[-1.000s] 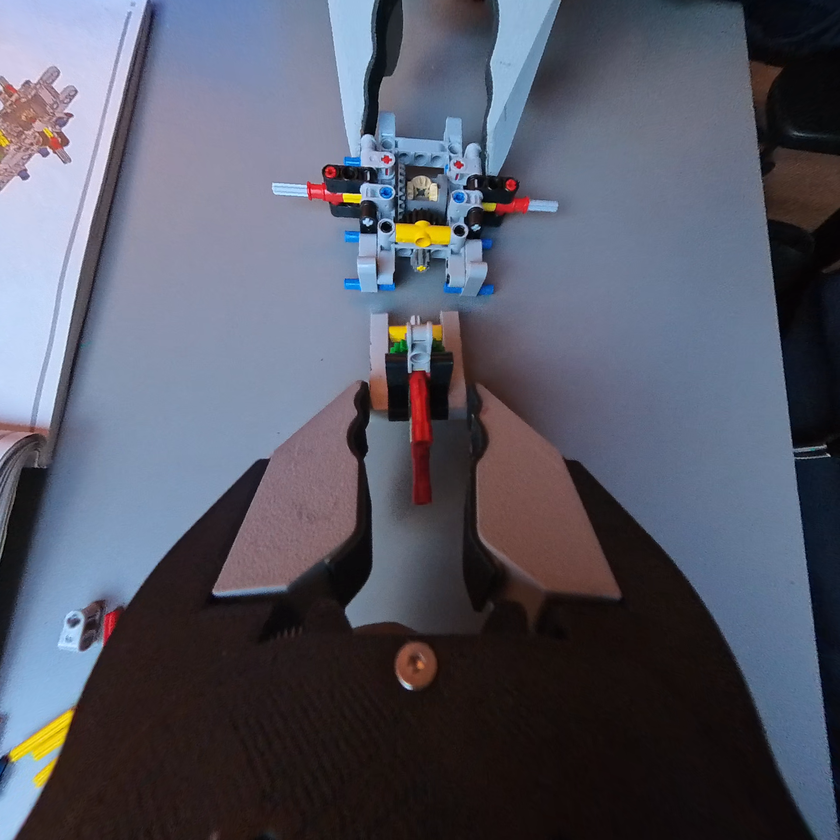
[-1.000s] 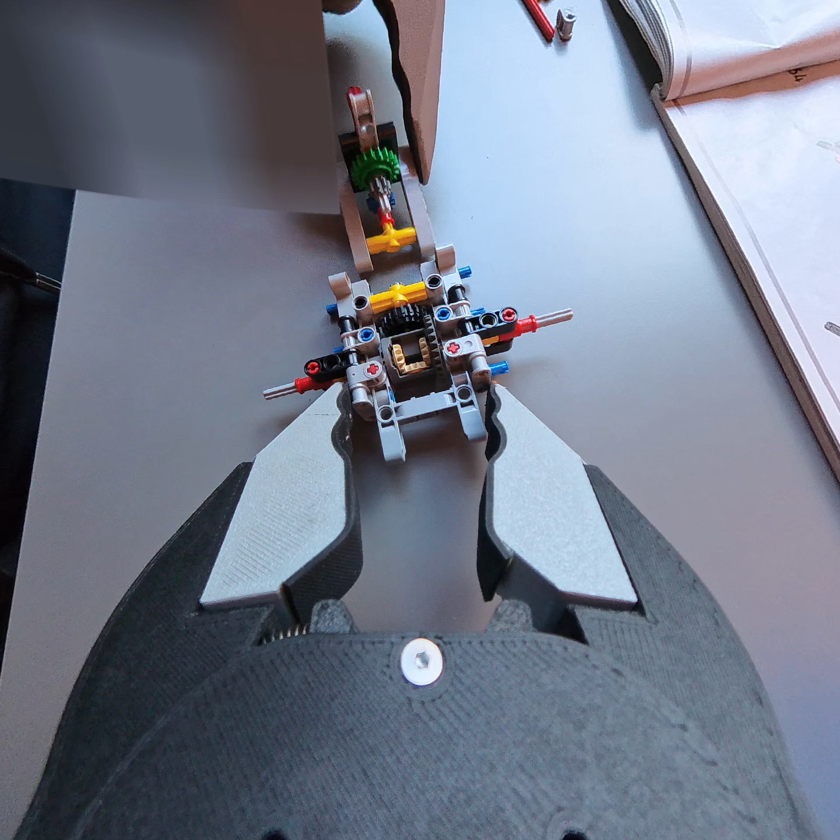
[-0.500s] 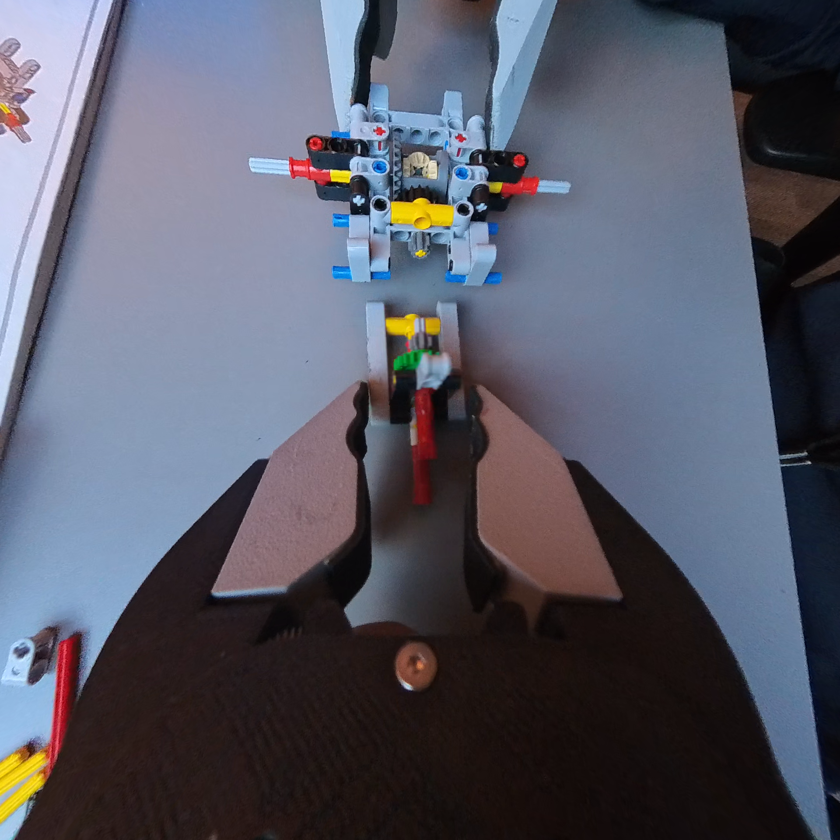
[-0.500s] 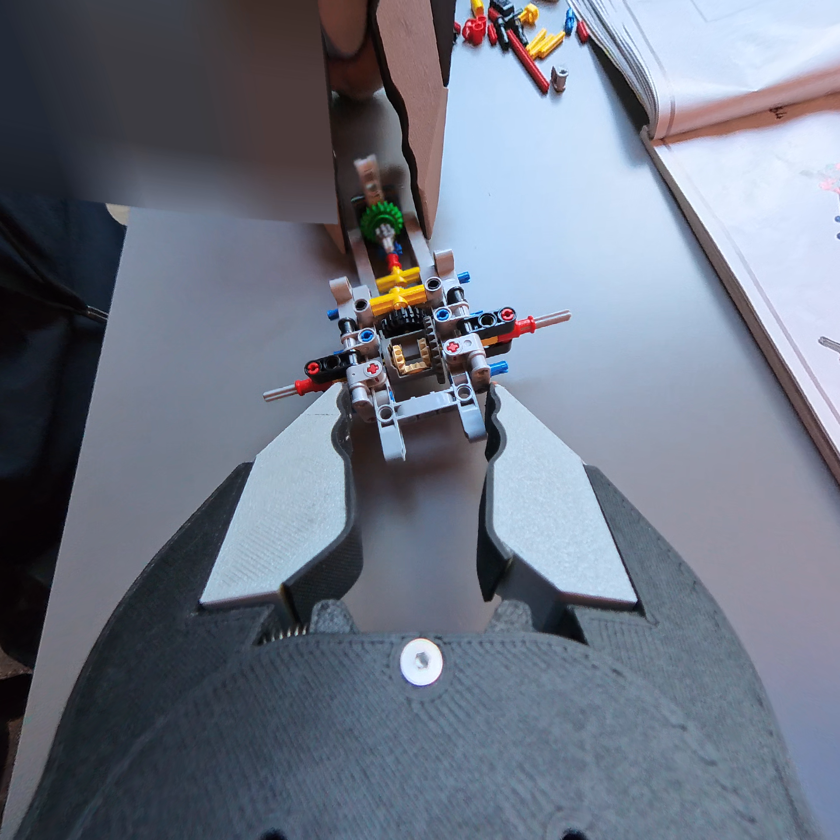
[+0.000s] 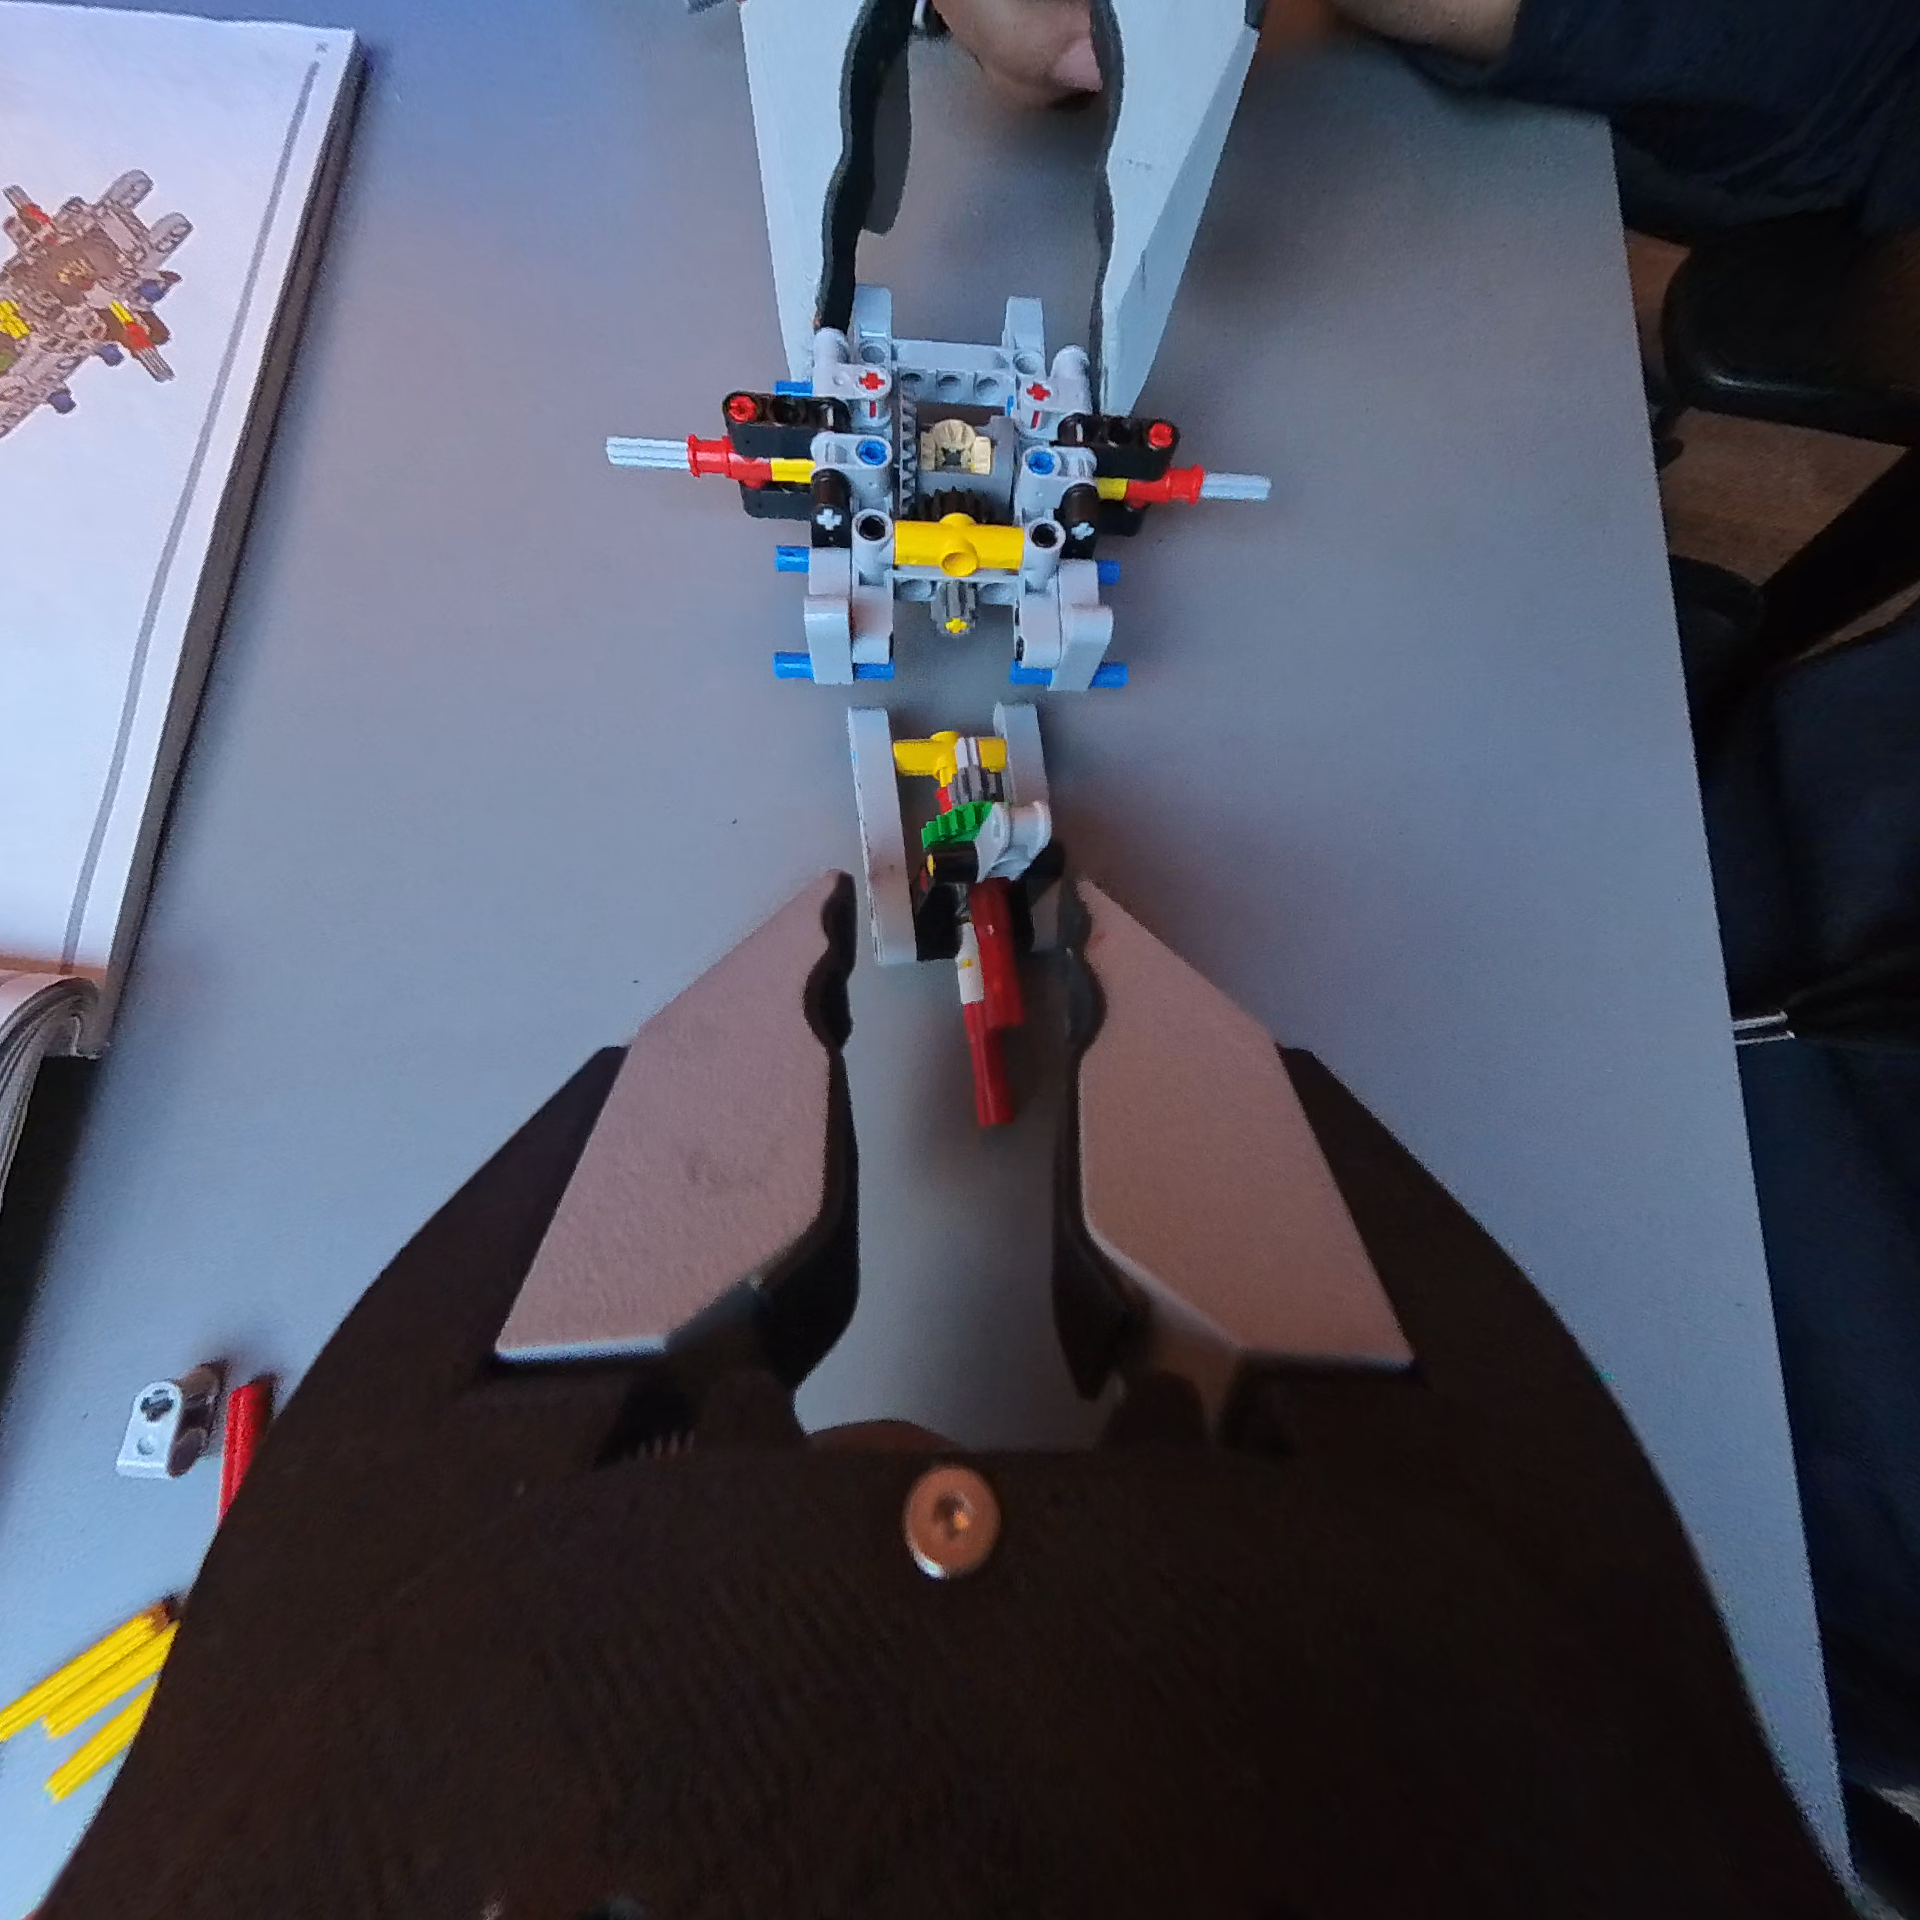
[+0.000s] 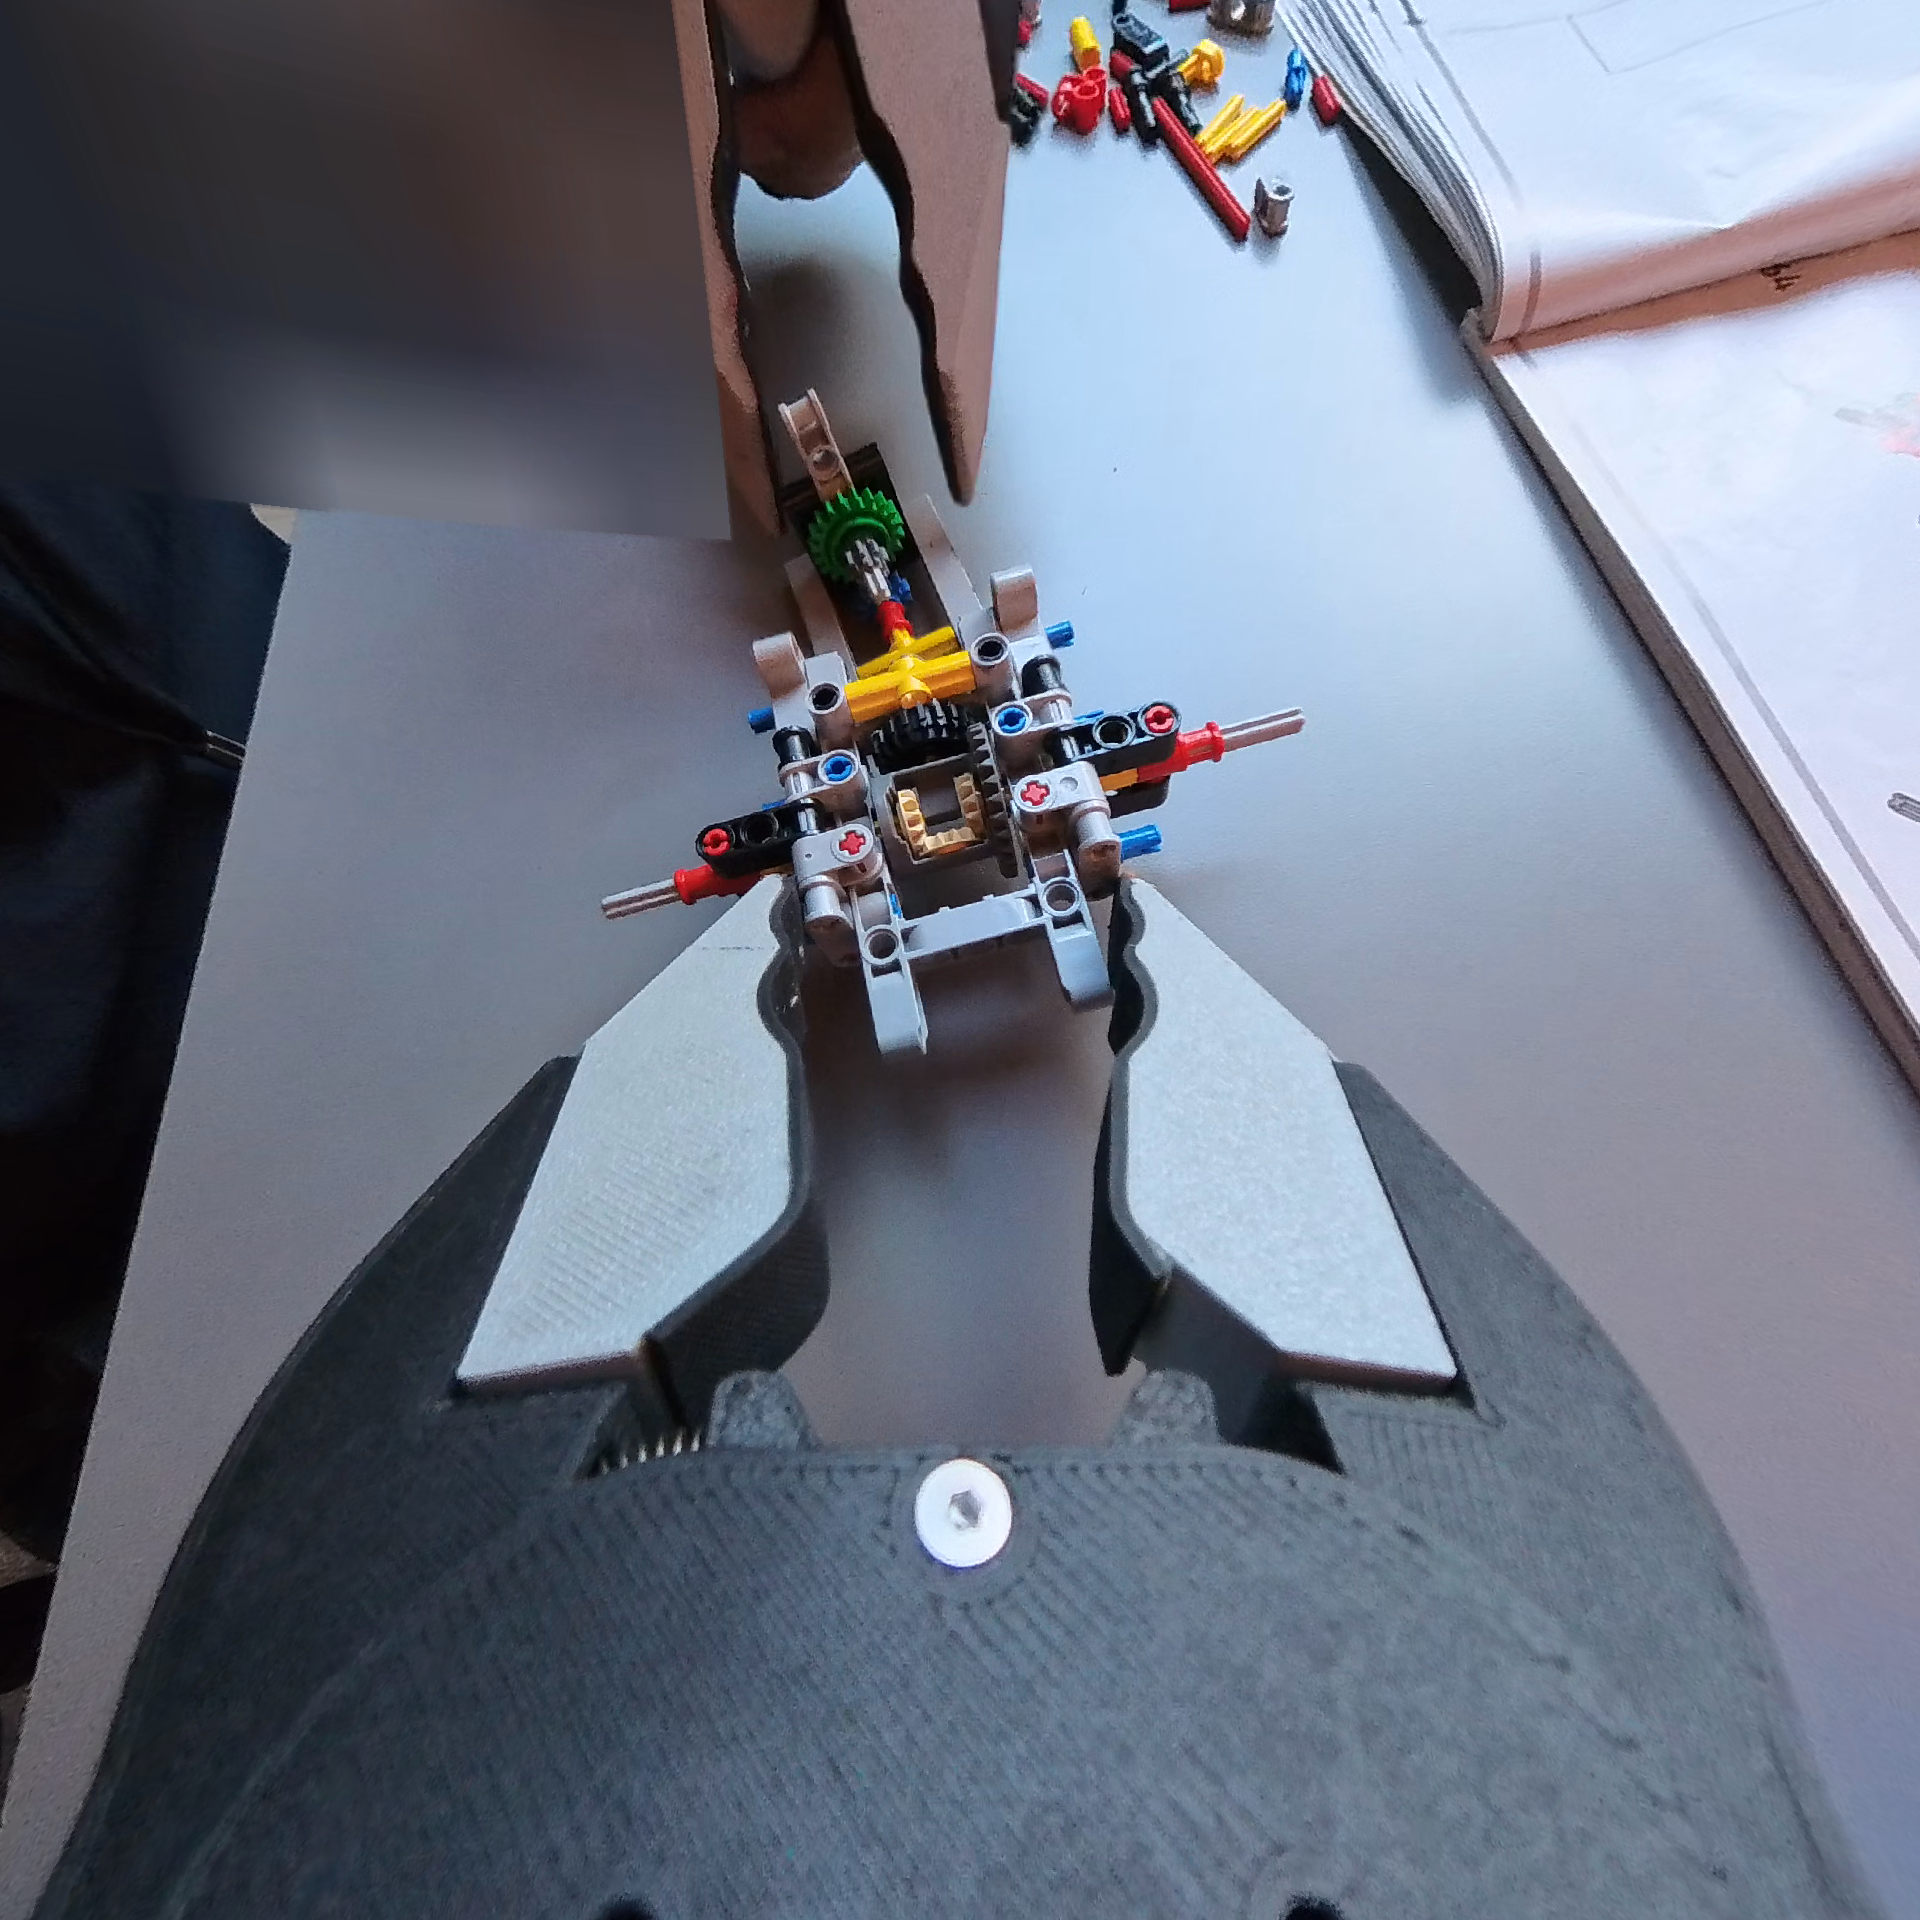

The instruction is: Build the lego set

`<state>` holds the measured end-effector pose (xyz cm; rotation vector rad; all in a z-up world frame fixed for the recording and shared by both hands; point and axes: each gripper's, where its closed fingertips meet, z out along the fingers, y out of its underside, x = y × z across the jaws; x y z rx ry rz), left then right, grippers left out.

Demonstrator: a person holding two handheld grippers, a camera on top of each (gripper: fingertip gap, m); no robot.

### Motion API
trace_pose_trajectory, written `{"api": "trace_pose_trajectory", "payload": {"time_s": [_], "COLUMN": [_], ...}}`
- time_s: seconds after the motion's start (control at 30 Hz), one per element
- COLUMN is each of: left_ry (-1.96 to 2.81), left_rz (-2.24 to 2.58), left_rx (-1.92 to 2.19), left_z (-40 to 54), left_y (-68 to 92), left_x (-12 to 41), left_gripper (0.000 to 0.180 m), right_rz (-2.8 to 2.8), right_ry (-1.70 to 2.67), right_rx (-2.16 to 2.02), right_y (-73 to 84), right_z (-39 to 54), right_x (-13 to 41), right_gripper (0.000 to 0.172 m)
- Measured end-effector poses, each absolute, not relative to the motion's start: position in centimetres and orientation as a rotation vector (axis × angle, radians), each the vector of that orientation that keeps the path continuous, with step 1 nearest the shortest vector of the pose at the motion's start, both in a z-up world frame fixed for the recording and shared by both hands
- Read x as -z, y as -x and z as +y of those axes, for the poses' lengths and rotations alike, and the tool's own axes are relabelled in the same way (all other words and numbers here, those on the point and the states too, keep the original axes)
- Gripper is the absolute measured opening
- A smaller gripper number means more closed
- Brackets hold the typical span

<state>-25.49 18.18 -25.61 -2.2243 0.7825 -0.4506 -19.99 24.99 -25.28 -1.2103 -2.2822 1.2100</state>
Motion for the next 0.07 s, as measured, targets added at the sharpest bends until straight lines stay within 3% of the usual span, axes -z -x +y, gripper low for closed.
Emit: {"api": "trace_pose_trajectory", "payload": {"time_s": [0.07], "left_ry": [2.226], "left_rz": [0.796], "left_rx": [0.450], "left_z": [18.00], "left_y": [25.45], "left_x": [25.62], "left_gripper": [0.029], "right_rz": [-2.282], "right_ry": [1.209], "right_rx": [-1.211], "right_y": [20.00], "right_z": [24.93], "right_x": [25.27], "right_gripper": [0.056]}}
